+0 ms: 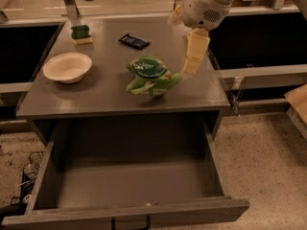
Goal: Place green rice chip bag into top drawer
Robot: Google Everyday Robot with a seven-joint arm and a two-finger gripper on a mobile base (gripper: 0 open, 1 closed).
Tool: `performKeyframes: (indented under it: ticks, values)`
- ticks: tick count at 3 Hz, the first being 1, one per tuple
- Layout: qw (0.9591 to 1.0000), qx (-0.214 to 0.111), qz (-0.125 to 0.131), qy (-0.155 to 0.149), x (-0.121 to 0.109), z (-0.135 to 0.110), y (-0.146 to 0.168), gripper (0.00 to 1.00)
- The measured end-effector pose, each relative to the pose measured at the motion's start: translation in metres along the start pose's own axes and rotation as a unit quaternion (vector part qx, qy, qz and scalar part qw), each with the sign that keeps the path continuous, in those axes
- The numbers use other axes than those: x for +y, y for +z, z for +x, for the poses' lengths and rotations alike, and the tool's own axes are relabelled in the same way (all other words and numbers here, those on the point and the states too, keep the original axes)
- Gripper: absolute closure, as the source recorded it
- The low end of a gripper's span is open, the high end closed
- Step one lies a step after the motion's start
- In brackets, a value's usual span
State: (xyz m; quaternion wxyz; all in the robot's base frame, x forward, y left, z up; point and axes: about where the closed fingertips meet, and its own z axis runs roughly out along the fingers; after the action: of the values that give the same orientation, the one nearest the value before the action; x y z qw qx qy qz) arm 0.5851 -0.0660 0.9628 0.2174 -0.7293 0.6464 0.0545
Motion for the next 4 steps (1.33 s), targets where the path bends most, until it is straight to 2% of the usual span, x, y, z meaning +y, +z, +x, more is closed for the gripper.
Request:
performKeyframes:
  ticks: [2, 3, 4]
  values:
    - [0.9985, -0.037, -0.018, -0.038, -0.029, -0.041, 0.036, 0.00]
    - [0.9982, -0.044, -0.027, -0.031, -0.014, -0.034, 0.052, 0.00]
    - [0.9982, -0.044, -0.027, -0.031, -0.014, -0.034, 0.052, 0.00]
